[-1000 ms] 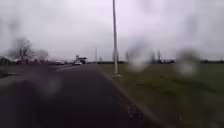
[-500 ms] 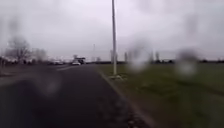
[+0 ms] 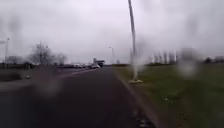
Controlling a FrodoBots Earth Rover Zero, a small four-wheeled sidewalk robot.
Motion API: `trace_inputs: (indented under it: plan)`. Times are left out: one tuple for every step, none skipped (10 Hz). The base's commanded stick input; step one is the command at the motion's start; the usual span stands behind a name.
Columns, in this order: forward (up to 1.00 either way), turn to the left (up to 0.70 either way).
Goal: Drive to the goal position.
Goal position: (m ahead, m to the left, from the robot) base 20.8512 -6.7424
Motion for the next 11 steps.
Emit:
trace_inputs:
  plan:
    - [1.0,0.0]
    - [1.0,0.0]
    - [1.0,0.0]
    - [1.0,0.0]
    - [1.0,0.0]
    - [1.0,0.0]
    - [1.0,0.0]
    - [1.0,0.0]
    - [1.0,0.0]
    - [1.0,0.0]
    - [1.0,0.0]
